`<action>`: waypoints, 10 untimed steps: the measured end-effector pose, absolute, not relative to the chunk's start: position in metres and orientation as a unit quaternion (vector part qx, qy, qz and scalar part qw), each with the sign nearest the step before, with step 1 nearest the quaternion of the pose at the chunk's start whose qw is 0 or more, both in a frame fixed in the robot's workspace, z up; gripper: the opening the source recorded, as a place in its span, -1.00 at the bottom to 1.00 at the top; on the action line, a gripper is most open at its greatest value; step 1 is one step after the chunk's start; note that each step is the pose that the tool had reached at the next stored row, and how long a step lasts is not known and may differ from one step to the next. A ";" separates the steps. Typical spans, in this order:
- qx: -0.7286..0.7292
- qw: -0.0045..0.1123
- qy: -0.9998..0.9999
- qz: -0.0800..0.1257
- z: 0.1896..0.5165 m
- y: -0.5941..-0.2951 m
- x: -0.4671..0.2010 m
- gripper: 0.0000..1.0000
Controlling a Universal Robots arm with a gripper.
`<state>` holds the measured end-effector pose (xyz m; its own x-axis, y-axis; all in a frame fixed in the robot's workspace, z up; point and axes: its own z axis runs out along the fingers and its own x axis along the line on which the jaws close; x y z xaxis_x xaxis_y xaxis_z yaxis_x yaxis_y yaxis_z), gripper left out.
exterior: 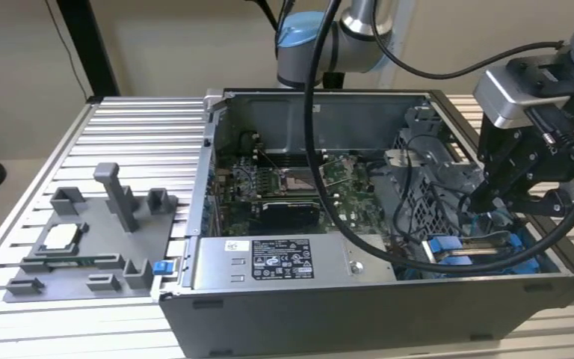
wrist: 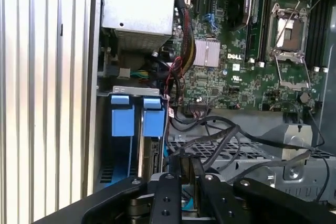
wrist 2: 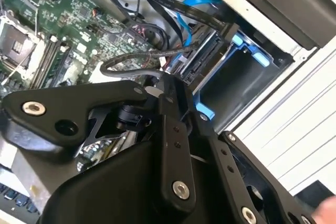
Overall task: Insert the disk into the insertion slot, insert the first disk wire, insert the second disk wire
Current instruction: 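Insert the first disk wire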
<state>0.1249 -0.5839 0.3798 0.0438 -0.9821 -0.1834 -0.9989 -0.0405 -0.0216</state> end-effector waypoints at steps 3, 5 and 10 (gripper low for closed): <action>-0.720 0.066 0.689 0.053 0.378 -0.585 0.129 -1.00; -0.720 0.064 0.689 0.051 0.376 -0.586 0.134 -1.00; -0.721 0.060 0.689 0.045 0.371 -0.586 0.151 -1.00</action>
<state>0.1510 -0.5856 0.3711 0.0461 -0.9880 -0.1477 -0.9988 -0.0430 -0.0241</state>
